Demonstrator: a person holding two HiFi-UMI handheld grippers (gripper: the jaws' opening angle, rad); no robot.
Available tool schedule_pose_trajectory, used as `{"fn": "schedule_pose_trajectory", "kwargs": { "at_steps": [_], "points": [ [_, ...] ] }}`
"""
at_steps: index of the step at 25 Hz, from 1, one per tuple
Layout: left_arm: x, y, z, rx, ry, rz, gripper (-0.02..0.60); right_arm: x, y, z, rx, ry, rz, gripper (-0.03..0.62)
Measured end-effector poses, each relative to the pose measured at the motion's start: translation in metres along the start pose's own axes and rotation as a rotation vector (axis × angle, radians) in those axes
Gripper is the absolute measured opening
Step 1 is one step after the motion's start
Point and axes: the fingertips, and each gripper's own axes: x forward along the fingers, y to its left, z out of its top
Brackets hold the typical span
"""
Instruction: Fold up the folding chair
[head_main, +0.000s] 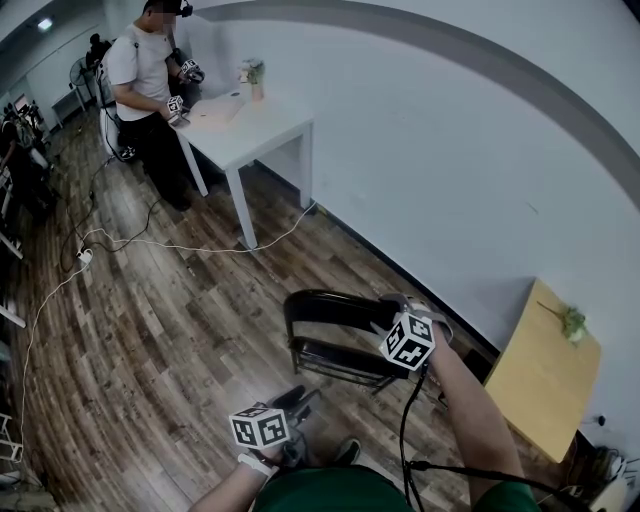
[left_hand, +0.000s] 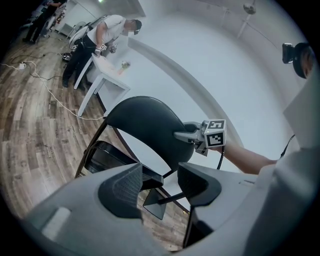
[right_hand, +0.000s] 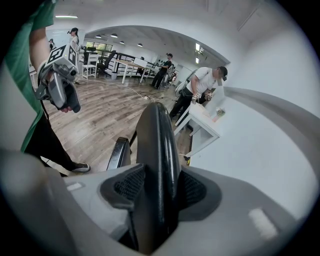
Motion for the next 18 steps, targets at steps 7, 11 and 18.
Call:
{"fn": "schedule_pose_trajectory", "kwargs": {
  "at_steps": [7,11,18],
  "points": [
    [0.0003,-0.0001,-0.0014,-0.004,0.007,-0.002,0.229,-0.0013,0.0014,-0.0011,-0.001,-0.001,-0.001,0.209],
    [0.0000,0.0018,-0.0026,-0.011,0.009,0.003,0.227,-0.0015,0.0013,-0.0026,0.000,-0.001,-0.002,0.209],
    [-0.0026,0.0042,-0.0049,-0.018,0.009,0.004,0.225,-0.0016,0.0031,-0.0013,-0.003,-0.002,-0.004,0.209]
  ]
}}
